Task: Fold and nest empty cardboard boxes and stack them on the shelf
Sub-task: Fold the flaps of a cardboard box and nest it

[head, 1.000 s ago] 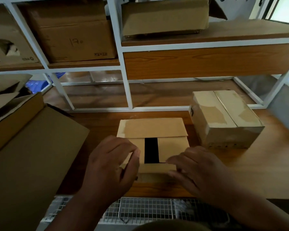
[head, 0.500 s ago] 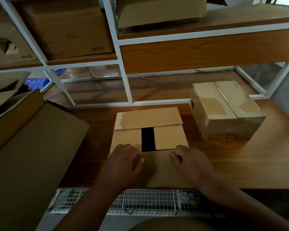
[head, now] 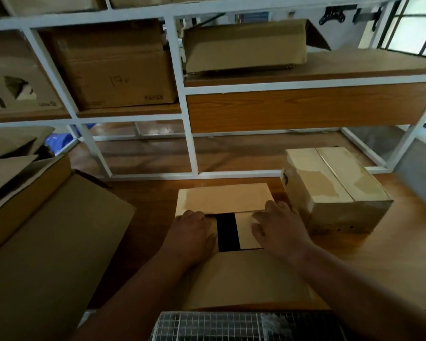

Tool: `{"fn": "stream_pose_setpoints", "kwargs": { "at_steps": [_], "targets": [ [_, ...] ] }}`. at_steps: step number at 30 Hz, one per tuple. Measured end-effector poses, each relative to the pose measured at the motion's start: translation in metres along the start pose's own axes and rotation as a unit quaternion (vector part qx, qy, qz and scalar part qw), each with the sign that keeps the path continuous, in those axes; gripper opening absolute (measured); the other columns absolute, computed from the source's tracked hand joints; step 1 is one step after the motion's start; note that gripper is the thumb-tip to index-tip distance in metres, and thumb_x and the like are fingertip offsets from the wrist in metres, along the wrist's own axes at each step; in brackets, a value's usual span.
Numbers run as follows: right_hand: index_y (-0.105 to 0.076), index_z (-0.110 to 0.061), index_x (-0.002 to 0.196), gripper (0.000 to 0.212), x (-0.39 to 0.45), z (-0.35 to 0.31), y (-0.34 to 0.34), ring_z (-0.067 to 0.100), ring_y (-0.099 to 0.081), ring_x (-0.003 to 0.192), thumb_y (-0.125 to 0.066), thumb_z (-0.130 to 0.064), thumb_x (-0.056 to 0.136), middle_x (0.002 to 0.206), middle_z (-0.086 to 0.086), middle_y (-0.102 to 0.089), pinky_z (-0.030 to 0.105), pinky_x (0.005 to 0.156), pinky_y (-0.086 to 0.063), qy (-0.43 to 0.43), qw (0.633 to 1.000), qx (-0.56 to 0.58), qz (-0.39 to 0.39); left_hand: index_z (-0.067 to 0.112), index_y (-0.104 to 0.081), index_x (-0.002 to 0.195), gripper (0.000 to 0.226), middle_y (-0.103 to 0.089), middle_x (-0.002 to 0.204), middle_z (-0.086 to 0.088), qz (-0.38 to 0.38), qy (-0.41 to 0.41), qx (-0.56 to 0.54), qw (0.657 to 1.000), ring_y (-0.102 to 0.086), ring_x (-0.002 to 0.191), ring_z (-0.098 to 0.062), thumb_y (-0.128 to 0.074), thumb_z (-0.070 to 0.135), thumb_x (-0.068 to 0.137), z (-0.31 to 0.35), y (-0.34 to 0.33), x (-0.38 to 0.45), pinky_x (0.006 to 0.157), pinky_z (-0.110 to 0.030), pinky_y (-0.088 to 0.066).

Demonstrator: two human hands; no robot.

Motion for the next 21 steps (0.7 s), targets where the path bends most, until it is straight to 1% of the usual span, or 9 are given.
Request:
{"fn": "stream_pose_setpoints", "kwargs": {
  "at_steps": [3, 5, 6, 8, 11, 13, 15, 18, 21],
  "targets": [
    [-0.058, -0.037, 0.146, 0.053, -0.002, 0.001, -0.006, 0.024, -0.051, 0.121, -0.037, -0.059, 0.103, 0.135, 0.003, -0.055, 0.046, 0.096, -0.049, -0.024, 1.000, 0.001, 0.010, 0.025, -0.058, 0.138, 0.052, -0.054, 0.144, -0.001, 0.037, -0.002, -0.017, 0.999, -0.051, 0.134, -0.022, -0.039, 0.054, 0.099, -0.002, 0.002, -0.002, 0.111, -0.040, -0.046],
    [-0.048, -0.036, 0.156, 0.060, -0.001, -0.001, -0.007, 0.025, -0.050, 0.128, -0.037, -0.060, 0.102, 0.144, 0.004, -0.052, 0.047, 0.100, -0.048, -0.035, 0.999, 0.010, 0.008, 0.028, -0.041, 0.158, 0.065, -0.034, 0.166, -0.003, 0.055, -0.005, -0.053, 0.997, -0.034, 0.153, -0.024, -0.040, 0.054, 0.098, -0.004, 0.005, -0.004, 0.121, -0.046, -0.037],
    [-0.040, -0.037, 0.161, 0.064, 0.001, -0.002, -0.007, 0.026, -0.048, 0.134, -0.037, -0.060, 0.102, 0.152, 0.003, -0.048, 0.048, 0.105, -0.047, -0.034, 0.999, 0.012, 0.000, 0.031, -0.030, 0.164, 0.070, -0.023, 0.171, -0.002, 0.055, -0.007, -0.064, 0.996, -0.025, 0.158, -0.025, -0.041, 0.055, 0.099, -0.006, 0.006, -0.002, 0.124, -0.048, -0.033],
    [-0.024, -0.039, 0.167, 0.073, 0.011, -0.003, -0.006, 0.028, -0.037, 0.149, -0.039, -0.062, 0.100, 0.167, 0.003, -0.034, 0.050, 0.116, -0.040, -0.025, 0.999, 0.014, -0.015, 0.033, -0.016, 0.168, 0.076, -0.010, 0.176, -0.003, 0.044, -0.011, -0.053, 0.998, -0.014, 0.163, -0.028, -0.040, 0.058, 0.101, -0.014, 0.006, 0.011, 0.127, -0.050, -0.027],
    [-0.006, -0.040, 0.171, 0.085, 0.037, -0.002, -0.002, 0.030, -0.014, 0.164, -0.042, -0.066, 0.098, 0.180, 0.002, -0.007, 0.054, 0.128, -0.025, -0.025, 0.999, 0.034, -0.030, 0.033, -0.007, 0.168, 0.084, -0.002, 0.177, -0.004, 0.006, 0.005, -0.050, 0.999, -0.007, 0.165, -0.032, -0.036, 0.068, 0.098, -0.030, -0.003, 0.046, 0.130, -0.059, -0.023],
    [-0.001, -0.039, 0.171, 0.089, 0.057, -0.001, -0.005, 0.029, -0.006, 0.166, -0.043, -0.068, 0.098, 0.181, -0.001, 0.001, 0.057, 0.131, -0.020, -0.036, 0.997, 0.056, -0.047, 0.031, -0.007, 0.167, 0.090, -0.003, 0.177, -0.002, -0.024, 0.021, -0.053, 0.998, -0.009, 0.164, -0.033, -0.041, 0.073, 0.095, -0.038, -0.010, 0.067, 0.127, -0.064, -0.023],
    [0.000, -0.037, 0.171, 0.091, 0.077, 0.001, -0.014, 0.028, -0.004, 0.167, -0.041, -0.071, 0.098, 0.181, -0.004, 0.003, 0.059, 0.130, -0.020, -0.057, 0.992, 0.091, -0.066, 0.029, -0.012, 0.168, 0.094, -0.005, 0.178, 0.000, -0.056, 0.027, -0.041, 0.997, -0.010, 0.163, -0.033, -0.044, 0.077, 0.094, -0.043, -0.017, 0.085, 0.126, -0.065, -0.021],
    [-0.010, -0.034, 0.171, 0.090, 0.094, 0.005, -0.029, 0.026, -0.007, 0.167, -0.038, -0.078, 0.098, 0.181, -0.006, -0.007, 0.060, 0.128, -0.025, -0.092, 0.981, 0.145, -0.091, 0.032, -0.023, 0.166, 0.092, -0.011, 0.177, 0.005, -0.084, 0.039, -0.051, 0.994, -0.010, 0.163, -0.030, -0.041, 0.083, 0.092, -0.050, -0.022, 0.102, 0.127, -0.067, -0.017],
    [-0.020, -0.030, 0.171, 0.088, 0.095, 0.006, -0.037, 0.024, -0.007, 0.167, -0.034, -0.079, 0.099, 0.180, -0.006, -0.010, 0.055, 0.129, -0.027, -0.097, 0.980, 0.154, -0.082, 0.034, -0.031, 0.163, 0.089, -0.019, 0.175, 0.008, -0.090, 0.043, -0.072, 0.992, -0.014, 0.162, -0.029, -0.039, 0.086, 0.090, -0.053, -0.022, 0.108, 0.127, -0.070, -0.014]
  ]
}}
Point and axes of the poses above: each hand's wrist, its own x-axis towards the middle knuckle, its own y-axis out of the back of the hand, z = x × y, the point moved 5 cm from there along x, towards the middle knuckle
